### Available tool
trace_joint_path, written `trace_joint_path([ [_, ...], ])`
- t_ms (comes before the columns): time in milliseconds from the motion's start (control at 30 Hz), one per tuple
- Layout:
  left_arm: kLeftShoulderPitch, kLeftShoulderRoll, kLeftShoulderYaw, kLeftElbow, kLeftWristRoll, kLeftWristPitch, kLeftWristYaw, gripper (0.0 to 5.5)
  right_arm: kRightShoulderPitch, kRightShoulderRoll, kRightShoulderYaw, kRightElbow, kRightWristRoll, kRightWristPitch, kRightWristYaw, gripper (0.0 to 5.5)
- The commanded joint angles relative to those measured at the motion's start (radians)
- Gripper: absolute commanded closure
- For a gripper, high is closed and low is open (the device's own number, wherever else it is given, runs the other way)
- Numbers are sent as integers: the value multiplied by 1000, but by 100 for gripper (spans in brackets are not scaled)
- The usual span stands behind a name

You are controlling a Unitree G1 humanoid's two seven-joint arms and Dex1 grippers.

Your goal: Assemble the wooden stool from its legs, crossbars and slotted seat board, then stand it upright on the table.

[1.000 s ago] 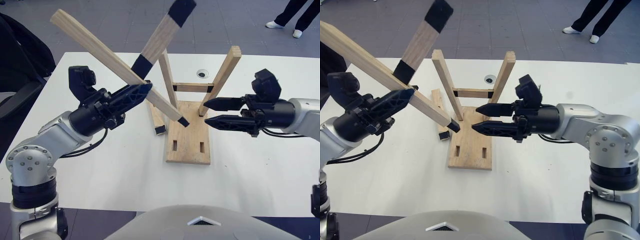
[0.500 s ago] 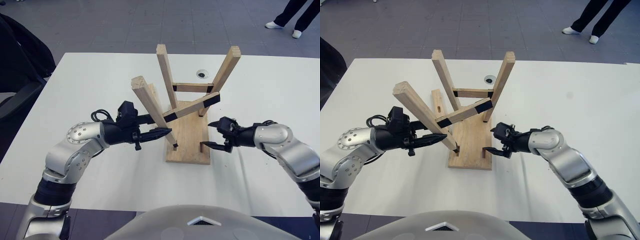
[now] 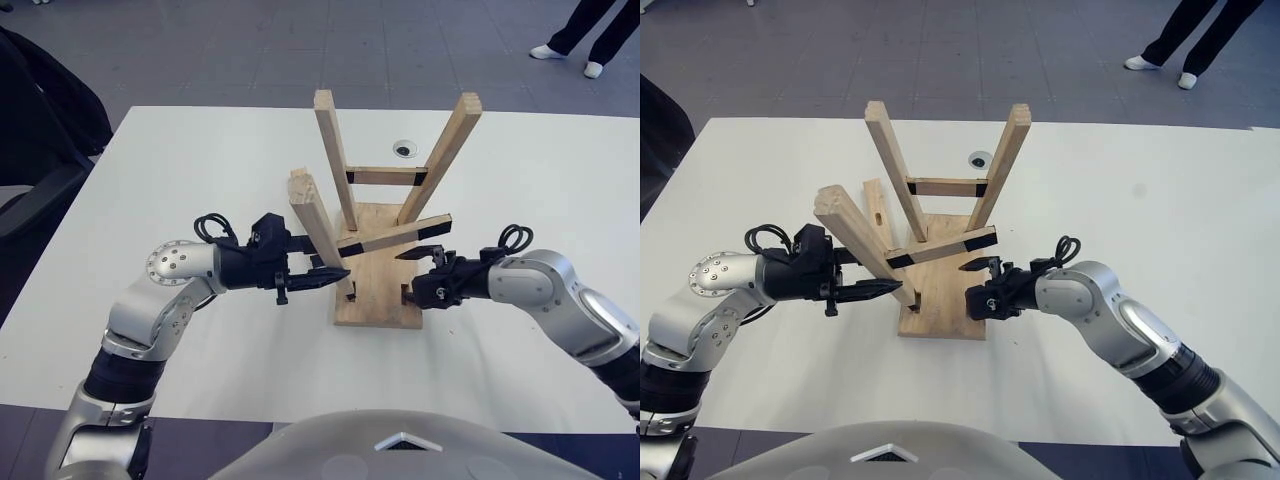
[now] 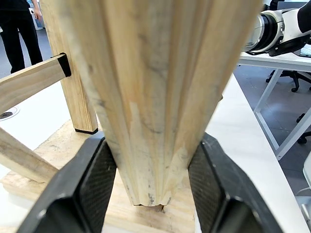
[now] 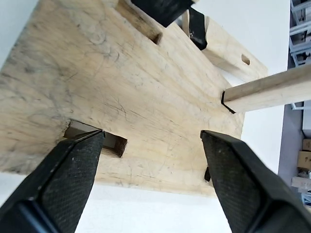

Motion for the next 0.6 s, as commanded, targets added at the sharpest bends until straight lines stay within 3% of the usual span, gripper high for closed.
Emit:
trace_joint_path([
  [33,-12,-25,-14,-4,13,-19,-16,344,-7,-26,5,113,-95,-105,14,185],
  [267,-45,-93,-27,51,59,-81,-16,344,9,1,-27,145,-113,-186,14,185],
  [600,-40,-88,-44,119,101,-97,-67,344,42,21,-59,135,-119,-184,32,185],
])
